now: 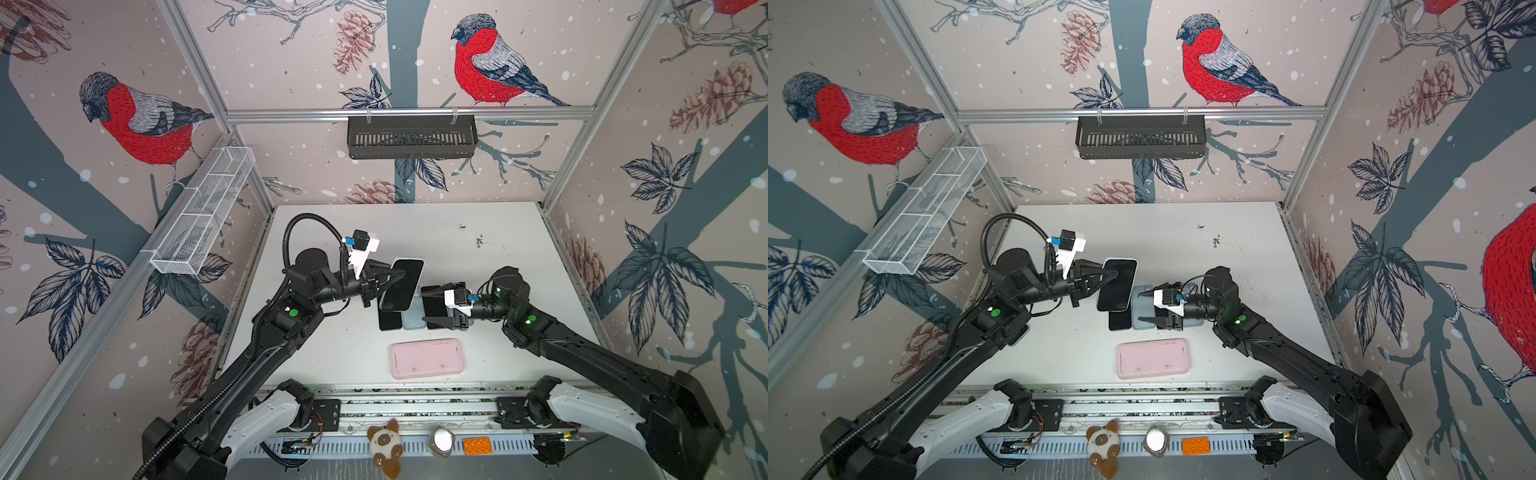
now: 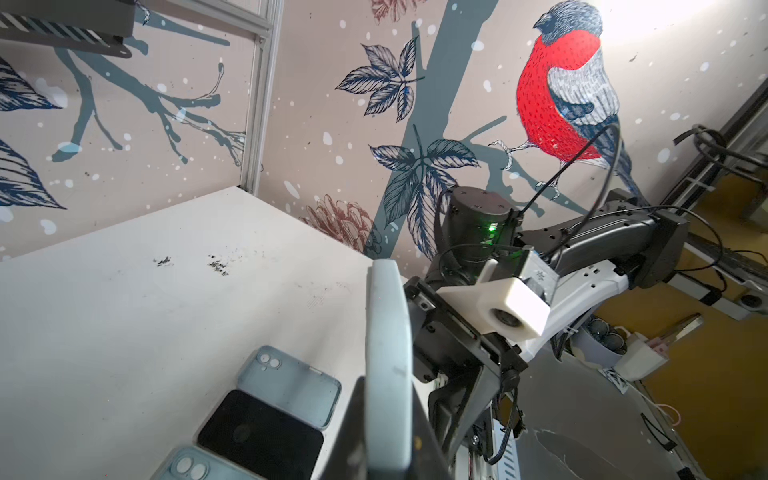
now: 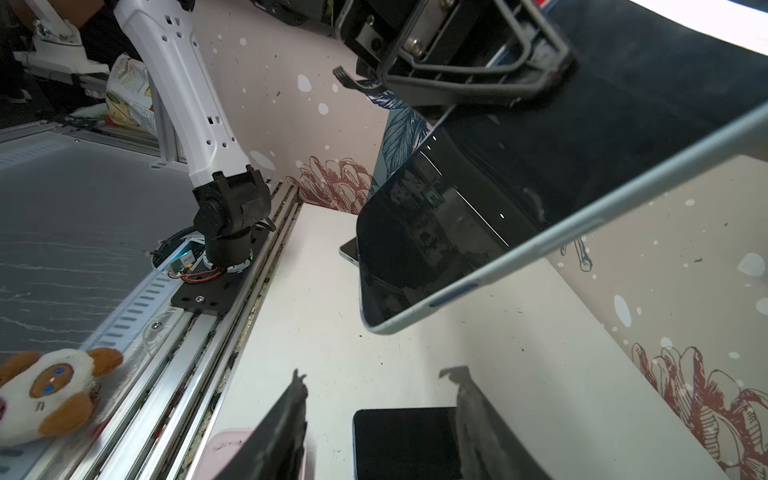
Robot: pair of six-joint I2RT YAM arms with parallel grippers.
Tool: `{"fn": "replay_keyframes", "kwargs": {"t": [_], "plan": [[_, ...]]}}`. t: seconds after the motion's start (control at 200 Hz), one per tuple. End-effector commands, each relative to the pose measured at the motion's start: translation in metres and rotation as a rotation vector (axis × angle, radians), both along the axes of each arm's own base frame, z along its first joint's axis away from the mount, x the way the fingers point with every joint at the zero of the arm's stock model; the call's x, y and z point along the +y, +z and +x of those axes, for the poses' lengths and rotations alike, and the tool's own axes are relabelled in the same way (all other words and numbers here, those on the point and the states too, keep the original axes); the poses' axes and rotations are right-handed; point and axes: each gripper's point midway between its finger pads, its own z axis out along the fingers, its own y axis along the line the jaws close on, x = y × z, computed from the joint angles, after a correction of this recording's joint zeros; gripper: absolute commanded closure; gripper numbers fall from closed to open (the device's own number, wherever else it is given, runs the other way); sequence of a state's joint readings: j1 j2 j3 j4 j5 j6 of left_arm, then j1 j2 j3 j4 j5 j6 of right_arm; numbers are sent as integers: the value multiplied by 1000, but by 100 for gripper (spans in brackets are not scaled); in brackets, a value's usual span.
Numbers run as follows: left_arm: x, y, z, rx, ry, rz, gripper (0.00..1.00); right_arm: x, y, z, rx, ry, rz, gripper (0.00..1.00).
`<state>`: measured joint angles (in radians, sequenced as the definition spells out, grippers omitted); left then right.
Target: Take the phone out of the phone case
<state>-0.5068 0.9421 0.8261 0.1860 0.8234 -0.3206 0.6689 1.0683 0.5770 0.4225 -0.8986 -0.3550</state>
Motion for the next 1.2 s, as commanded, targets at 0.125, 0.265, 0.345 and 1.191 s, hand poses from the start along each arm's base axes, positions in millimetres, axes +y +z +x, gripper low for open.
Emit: {"fn": "replay_keyframes", "kwargs": {"t": [0.125,0.265,0.345,1.191], "plan": [[1,32,-14,-101,-57,-113,100,11,14,-4,57,73,56,45],[1,31,-16,-101,-60,-121,100,13,16,-5,53,79,69,48],[2,30,-16,-104,-61,-123,100,15,18,-5,56,85,76,48],[-1,27,-18,-89,-87,-155,100,29,15,1,40,98,69,97]]}}
